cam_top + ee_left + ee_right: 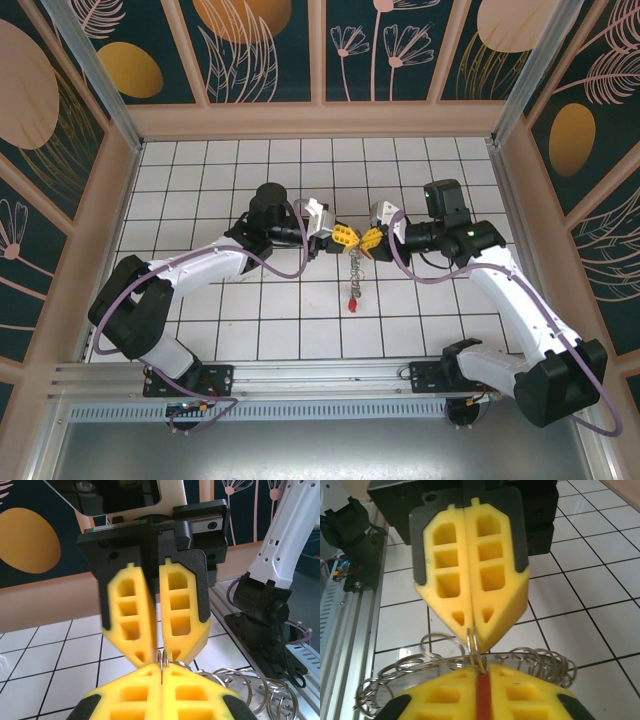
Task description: Put the keys on the keyring
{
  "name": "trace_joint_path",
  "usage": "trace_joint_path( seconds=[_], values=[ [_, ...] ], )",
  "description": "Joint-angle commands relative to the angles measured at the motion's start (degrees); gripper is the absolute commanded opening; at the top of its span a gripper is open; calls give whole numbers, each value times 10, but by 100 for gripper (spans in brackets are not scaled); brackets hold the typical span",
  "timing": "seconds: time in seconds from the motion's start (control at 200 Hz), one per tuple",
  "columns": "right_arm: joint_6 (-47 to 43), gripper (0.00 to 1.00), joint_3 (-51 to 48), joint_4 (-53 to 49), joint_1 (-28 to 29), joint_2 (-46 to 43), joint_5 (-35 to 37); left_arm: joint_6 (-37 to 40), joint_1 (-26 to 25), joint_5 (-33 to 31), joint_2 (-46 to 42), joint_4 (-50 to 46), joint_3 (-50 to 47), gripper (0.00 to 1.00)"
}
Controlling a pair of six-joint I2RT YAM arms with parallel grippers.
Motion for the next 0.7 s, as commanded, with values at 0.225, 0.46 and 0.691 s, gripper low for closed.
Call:
trace_joint_path(
  seconds=[0.225, 0.46, 0.691],
  values=[
    [-11, 15, 1, 25, 14, 2, -35, -9, 0, 29, 6, 41, 14, 0],
    [-10, 2, -3, 47, 24, 3, -27, -21, -1, 28, 9, 58, 14, 0],
    [-34, 0, 1, 13, 25, -4, 43, 52, 0, -7, -3, -87, 51, 21]
  ],
)
